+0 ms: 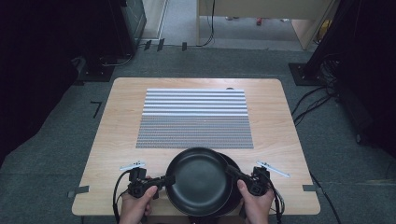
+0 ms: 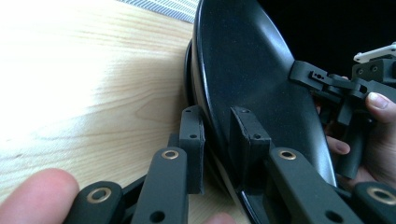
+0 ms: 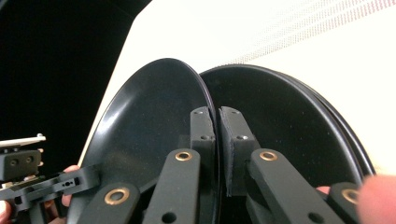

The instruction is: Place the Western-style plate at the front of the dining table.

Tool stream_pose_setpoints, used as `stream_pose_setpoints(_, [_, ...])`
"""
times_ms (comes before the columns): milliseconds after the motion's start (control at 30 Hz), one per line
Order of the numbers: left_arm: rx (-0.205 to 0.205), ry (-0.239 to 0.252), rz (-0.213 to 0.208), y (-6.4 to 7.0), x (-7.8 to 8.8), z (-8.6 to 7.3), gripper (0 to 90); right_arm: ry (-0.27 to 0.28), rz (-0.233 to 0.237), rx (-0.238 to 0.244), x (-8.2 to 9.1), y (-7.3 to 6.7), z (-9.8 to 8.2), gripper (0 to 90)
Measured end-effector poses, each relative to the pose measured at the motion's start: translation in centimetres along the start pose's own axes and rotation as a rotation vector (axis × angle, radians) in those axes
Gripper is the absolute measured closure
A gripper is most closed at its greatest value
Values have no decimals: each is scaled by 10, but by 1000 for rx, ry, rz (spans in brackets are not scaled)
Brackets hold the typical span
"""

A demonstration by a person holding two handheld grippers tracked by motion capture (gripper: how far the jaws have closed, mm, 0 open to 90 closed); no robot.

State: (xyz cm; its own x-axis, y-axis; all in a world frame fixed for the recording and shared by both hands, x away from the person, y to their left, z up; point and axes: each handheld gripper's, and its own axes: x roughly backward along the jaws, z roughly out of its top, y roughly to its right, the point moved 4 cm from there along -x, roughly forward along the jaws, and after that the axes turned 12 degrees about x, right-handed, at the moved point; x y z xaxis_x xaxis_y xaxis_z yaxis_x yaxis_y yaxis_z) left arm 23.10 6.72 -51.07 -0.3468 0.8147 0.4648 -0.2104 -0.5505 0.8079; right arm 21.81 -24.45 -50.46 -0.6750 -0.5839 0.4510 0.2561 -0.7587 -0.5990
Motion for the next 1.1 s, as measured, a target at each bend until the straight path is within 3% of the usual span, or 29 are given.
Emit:
stream_pose_setpoints(367, [6, 24, -6, 12, 1, 21, 765, 12, 25, 0, -2, -3, 24, 848])
stream_pose_setpoints(1100, [-12, 56, -6, 26, 0, 95, 768, 28, 54, 30, -35, -11, 95, 847])
